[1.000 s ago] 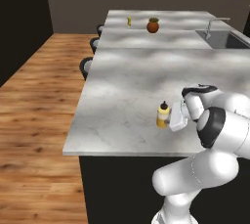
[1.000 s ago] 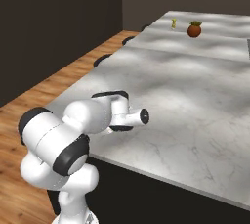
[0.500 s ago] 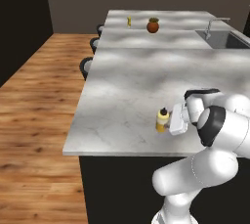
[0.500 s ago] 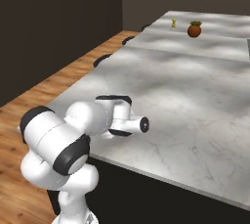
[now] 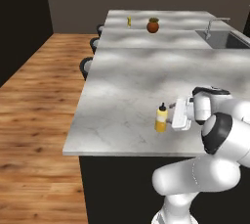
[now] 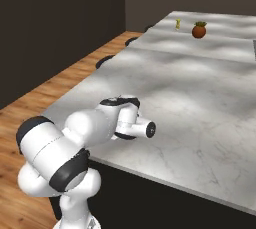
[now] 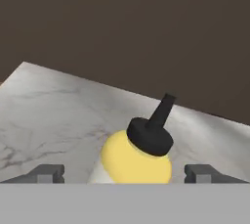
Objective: The dining table condiment station is running low on mustard. Refill the condiment station by opening the cabinet and taking the mustard from the cabinet and placing it on the dining table.
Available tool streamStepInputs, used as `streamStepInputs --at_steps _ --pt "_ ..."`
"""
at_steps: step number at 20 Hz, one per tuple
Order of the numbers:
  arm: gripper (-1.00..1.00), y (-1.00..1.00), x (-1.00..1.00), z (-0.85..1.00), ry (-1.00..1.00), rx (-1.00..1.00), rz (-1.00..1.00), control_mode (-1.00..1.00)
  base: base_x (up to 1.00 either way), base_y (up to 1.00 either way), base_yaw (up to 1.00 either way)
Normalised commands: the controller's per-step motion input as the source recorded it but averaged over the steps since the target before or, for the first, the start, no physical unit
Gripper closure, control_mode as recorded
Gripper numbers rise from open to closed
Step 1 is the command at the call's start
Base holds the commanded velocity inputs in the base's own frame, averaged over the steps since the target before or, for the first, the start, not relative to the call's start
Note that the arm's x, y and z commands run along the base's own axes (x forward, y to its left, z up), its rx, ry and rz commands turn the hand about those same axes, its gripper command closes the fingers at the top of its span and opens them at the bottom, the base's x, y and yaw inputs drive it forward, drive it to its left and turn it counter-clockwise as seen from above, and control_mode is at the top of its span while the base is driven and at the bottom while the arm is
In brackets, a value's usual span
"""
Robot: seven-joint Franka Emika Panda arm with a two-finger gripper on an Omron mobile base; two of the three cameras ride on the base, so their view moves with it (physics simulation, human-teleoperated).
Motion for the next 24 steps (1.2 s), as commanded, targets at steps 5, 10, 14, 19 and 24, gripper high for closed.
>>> streamStepInputs --at_steps 5,10,14,19,24 --pt "-1.00 0.00 -0.21 1.00 -0.21 0.00 0.00 -1.00 0.00 0.00 0.00" --pt "-1.00 0.00 -0.57 1.00 -0.18 0.00 0.00 -1.00 0.00 0.00 0.00" --pt "-1.00 0.00 -0.87 1.00 -0.13 -0.02 -0.01 -1.00 0.00 0.00 0.00" --pt "-1.00 0.00 -0.99 1.00 -0.14 -0.03 -0.01 -1.00 0.00 0.00 0.00" --pt "-1.00 0.12 -1.00 1.00 -0.07 -0.13 0.00 -1.00 0.00 0.00 0.00"
